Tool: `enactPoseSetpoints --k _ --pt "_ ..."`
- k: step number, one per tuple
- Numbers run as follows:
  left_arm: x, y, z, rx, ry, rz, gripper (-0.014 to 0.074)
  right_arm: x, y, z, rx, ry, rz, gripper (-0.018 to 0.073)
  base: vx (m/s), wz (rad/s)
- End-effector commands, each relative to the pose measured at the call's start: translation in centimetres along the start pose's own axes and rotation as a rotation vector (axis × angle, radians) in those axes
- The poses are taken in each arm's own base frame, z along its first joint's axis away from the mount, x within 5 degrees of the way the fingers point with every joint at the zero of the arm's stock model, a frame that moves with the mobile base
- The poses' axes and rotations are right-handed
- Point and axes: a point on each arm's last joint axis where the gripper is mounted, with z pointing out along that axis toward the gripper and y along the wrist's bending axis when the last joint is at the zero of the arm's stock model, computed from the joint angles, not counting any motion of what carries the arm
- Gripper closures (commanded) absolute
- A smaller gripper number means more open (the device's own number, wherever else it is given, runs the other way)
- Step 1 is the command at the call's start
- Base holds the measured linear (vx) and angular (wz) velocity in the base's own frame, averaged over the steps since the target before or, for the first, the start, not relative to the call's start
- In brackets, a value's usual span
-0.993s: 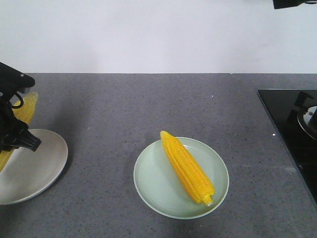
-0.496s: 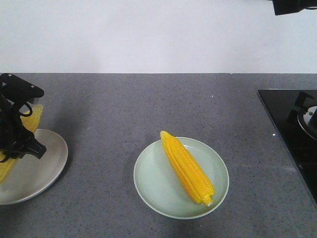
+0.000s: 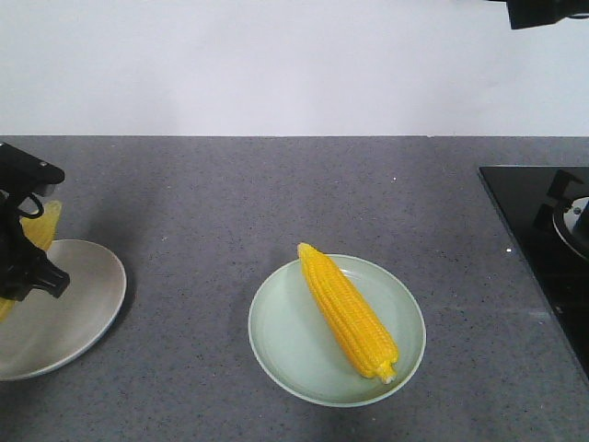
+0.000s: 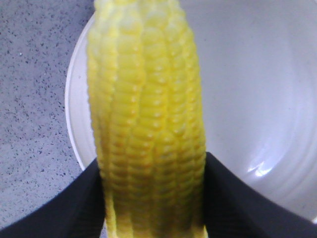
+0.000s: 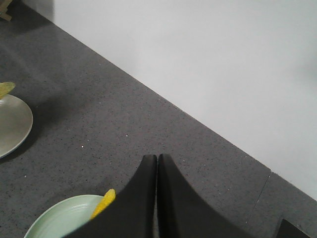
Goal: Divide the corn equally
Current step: 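Lower the left gripper's corn cob onto the cream plate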
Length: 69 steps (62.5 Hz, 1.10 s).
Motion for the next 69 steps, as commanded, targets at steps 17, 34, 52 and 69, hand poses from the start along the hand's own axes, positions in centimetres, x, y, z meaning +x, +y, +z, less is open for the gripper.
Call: enactPoseSetpoints --k 17,34,52,69 --pt "-0.05 0.64 -1.41 -0.021 -0.057 -0.016 0.0585 -1.10 -0.19 -1.47 0.035 -0.100 -0.013 0.0564 0.00 0.00" --pt "-0.13 0.63 -1.41 -0.020 -0.067 -0.016 0.0531 -1.11 -0.18 -1.47 0.033 -0.100 -0.011 0.0562 0.00 0.00" --pt "-0.35 0.62 -1.43 -0.018 -0.091 -0.037 0.0399 -1.11 -0.17 -1.47 0.032 -0.101 -0.011 0.0562 0.00 0.00" --pt "-0.29 0.62 -1.42 -0.017 -0.084 -0.046 0.0262 -1.11 -0.16 -1.47 0.031 -0.100 -0.010 0.0562 0.00 0.00"
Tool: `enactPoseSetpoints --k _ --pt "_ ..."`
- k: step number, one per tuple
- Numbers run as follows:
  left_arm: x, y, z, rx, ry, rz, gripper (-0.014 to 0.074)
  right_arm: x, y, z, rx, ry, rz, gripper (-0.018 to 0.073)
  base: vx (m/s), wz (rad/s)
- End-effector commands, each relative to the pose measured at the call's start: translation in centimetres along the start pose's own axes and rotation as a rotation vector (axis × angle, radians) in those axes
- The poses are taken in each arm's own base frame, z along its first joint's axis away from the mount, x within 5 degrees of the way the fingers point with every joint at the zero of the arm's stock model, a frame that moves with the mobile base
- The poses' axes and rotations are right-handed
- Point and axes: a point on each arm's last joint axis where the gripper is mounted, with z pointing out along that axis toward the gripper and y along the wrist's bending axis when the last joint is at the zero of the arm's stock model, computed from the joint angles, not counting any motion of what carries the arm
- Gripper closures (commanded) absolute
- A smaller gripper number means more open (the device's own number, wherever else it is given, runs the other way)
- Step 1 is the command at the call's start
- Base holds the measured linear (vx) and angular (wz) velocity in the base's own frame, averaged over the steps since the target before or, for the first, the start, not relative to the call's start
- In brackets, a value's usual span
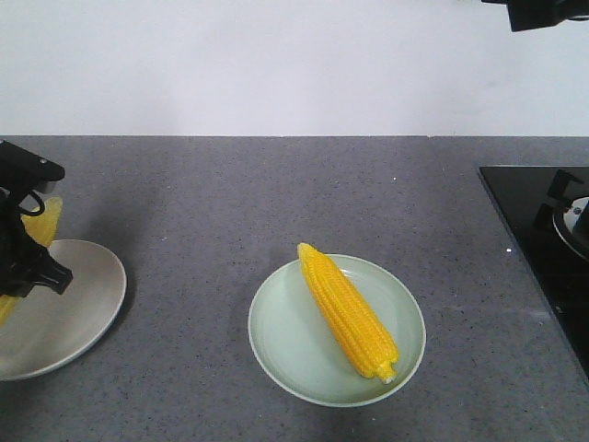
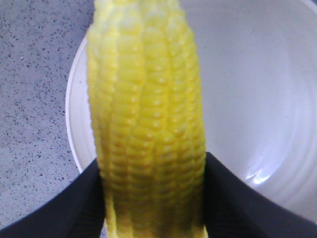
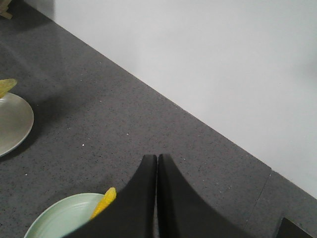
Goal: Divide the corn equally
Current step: 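Lower the left gripper's corn cob onto the cream plate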
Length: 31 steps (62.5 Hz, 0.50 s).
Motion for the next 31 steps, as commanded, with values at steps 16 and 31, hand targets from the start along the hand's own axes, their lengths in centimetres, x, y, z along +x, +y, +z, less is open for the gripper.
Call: enactPoseSetpoints --k 16,31 --pt "-0.08 0.58 -1.42 -0.017 -0.056 -0.028 0.0215 -1.15 -0.16 -1.48 0.031 -0.106 -0.010 0.0562 0.00 0.00" --pt "0.04 0.58 -1.42 -0.016 -0.043 -0.050 0.0204 -1.15 -0.16 -1.48 0.032 -0.106 -0.010 0.0562 0.00 0.00"
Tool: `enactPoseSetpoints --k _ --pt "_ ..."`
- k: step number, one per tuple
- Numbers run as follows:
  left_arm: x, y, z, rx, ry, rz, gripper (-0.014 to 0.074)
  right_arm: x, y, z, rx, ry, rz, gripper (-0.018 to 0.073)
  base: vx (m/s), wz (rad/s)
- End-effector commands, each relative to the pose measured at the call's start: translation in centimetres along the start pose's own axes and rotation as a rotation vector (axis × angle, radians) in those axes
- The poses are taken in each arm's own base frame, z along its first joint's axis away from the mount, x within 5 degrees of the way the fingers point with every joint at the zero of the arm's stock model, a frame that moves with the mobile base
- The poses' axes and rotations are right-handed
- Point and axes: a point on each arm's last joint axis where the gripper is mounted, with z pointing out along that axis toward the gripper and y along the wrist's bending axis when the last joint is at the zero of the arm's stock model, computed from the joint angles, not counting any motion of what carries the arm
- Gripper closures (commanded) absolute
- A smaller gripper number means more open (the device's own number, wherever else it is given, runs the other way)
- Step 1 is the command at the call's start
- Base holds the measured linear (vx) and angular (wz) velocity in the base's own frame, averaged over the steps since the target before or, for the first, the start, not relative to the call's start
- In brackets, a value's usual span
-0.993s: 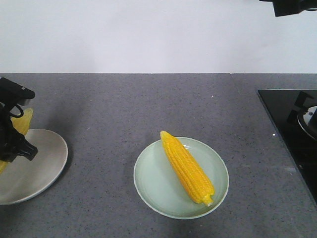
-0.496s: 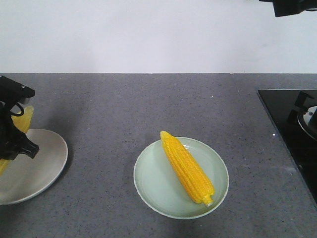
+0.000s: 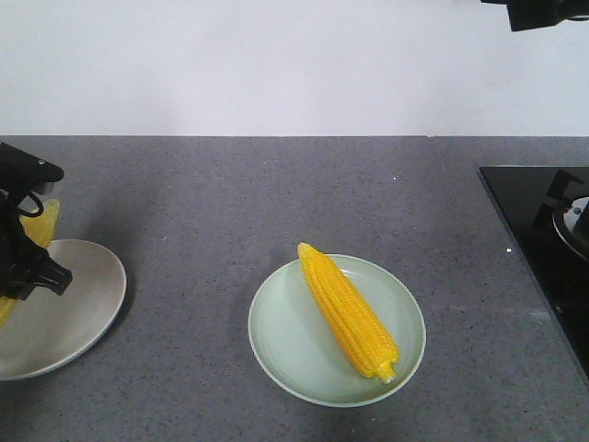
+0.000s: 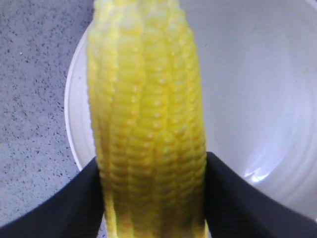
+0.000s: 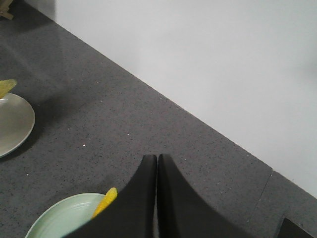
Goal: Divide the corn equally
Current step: 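Lower the left gripper's corn cob onto the cream plate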
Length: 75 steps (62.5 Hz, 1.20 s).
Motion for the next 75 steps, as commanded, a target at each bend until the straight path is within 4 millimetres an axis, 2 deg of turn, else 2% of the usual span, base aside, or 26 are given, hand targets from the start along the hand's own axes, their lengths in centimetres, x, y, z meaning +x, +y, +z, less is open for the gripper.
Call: enactPoseSetpoints --k 1,24,75 --pt "-0.06 0.58 -1.42 -0.015 -0.056 -0.037 0.0202 -1.15 -0.18 -1.48 0.035 -0.106 -0.011 0.0562 0.00 0.00" --pt "-0.08 0.45 -1.39 -0.002 -0.056 -0.043 0.0156 -1.15 -0.18 -1.48 0.035 -0.106 -0.011 0.0562 0.00 0.00" --pt "-0.36 0.43 -1.41 0.001 -0.087 -0.043 0.0158 -1.39 -0.23 -1.51 0.040 -0.132 -0.009 0.0562 0.00 0.00"
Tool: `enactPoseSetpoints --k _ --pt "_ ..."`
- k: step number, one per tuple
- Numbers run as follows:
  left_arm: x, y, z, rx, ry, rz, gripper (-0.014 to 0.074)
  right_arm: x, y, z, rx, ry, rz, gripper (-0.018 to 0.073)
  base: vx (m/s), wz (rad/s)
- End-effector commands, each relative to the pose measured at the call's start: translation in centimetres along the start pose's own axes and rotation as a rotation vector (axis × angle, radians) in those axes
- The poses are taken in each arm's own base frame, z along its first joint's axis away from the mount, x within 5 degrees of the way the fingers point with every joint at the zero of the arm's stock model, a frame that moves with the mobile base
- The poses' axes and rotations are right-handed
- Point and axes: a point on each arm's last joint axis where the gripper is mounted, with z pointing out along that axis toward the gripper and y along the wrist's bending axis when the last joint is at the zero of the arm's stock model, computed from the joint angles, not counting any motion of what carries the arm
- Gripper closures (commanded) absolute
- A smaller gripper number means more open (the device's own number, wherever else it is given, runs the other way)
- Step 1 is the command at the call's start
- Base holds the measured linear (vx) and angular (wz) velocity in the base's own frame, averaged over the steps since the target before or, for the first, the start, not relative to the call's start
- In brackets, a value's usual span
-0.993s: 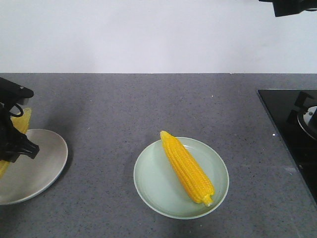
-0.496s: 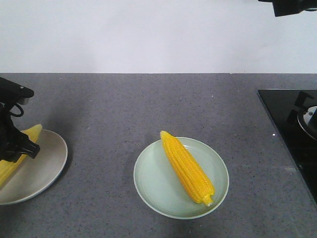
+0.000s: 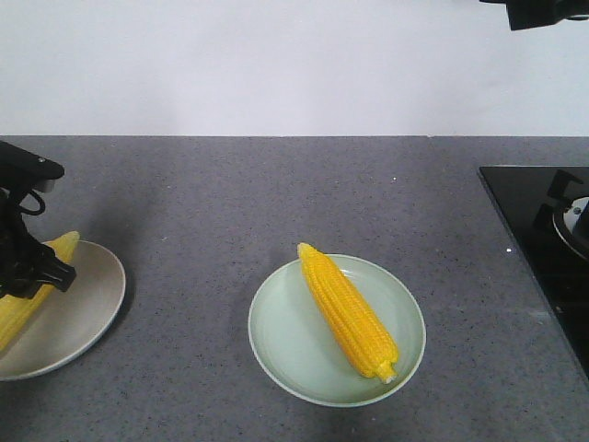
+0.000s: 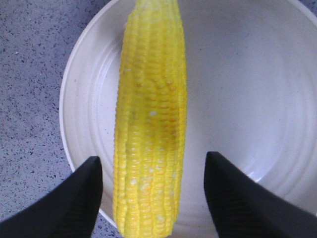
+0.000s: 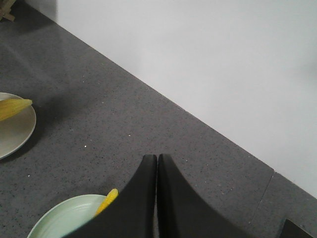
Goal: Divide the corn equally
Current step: 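Lower the left gripper's corn cob onto the cream plate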
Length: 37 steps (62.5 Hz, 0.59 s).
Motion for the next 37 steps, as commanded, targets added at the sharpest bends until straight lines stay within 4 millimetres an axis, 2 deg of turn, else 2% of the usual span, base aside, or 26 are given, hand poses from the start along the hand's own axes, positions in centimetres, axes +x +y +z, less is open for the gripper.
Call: enactPoseSetpoints --k 1,9,15,19,29,37 --pt "-0.3 0.5 -1.4 -0.011 -0.077 -0.021 0.0159 -1.4 -0.3 -1.5 0.046 -0.132 -0.012 0.0562 0.00 0.00" --pt "-0.3 0.5 -1.4 -0.011 -0.081 -0.022 0.0197 -1.5 -0.4 -1.5 0.057 -0.139 -0.018 0.0562 0.00 0.00" --pt "-0.3 0.5 -1.7 -0.001 -0.093 -0.029 0.0277 -1.4 -0.3 -1.7 0.057 -0.139 -0.017 0.0562 0.00 0.00" --pt "-0.2 0.5 -2.2 0.016 -0.119 -0.041 0.0363 -1.5 -0.4 -1.9 0.065 -0.145 -0.023 0.0562 0.00 0.00" --pt "0.1 0.5 -4.5 0.071 -0.259 -0.081 0.0594 -1.5 -0.3 -3.1 0.086 -0.173 -0.034 0.0562 0.00 0.00" --pt "0.7 0.8 -7.1 0.117 -0.404 -0.121 0.0605 -1.6 0.0 -4.6 0.098 -0.201 -0.035 0.0562 0.00 0.00"
